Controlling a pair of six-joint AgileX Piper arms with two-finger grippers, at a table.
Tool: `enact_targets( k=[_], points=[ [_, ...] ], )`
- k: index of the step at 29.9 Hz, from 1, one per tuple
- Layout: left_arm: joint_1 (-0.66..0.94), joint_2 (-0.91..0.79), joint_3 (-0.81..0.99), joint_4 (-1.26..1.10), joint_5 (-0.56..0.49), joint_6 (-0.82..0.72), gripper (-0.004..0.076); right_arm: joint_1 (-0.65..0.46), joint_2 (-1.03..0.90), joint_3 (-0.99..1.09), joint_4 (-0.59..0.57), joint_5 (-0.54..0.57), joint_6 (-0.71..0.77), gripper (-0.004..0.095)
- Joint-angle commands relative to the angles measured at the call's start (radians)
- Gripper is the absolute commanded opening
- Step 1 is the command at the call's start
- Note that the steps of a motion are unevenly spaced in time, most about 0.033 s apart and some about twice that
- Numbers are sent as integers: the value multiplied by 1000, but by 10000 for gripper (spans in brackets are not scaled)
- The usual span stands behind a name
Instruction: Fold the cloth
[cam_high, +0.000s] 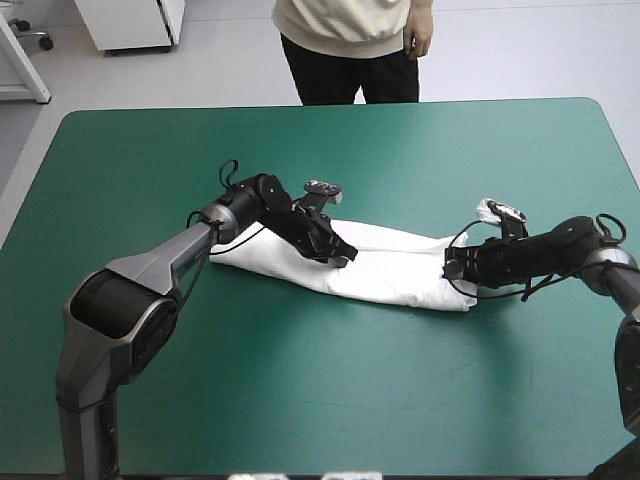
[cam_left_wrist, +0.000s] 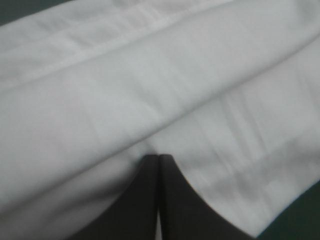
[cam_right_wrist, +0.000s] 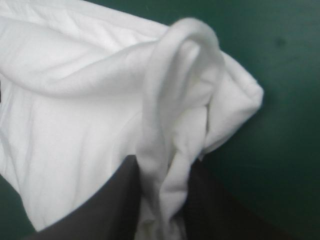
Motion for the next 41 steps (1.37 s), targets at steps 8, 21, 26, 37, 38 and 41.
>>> enact_targets(
  k=[8, 21, 26, 37, 38, 41],
  points=[
    [-8, -45, -23, -25, -41, -21, -9, -10, -135, -16, -5, 6, -9, -8],
    [-1, -147, -23, 29, -116, -34, -9, 103, -270, -208, 55, 64, 52, -7],
    [56, -343, -72, 276, -61, -132, -9, 207, -195, -343, 34, 66, 132, -7],
    [243, -788, -112, 604, 44, -268, -9, 497, 124, -804, -88, 72, 327, -7],
    [248, -814, -112, 606, 55, -268, -9, 520, 163, -863, -107, 77, 353, -7],
    [250, -864, -112, 606, 82, -268, -9, 573, 297, -1038, -163, 128, 427, -7]
  ],
)
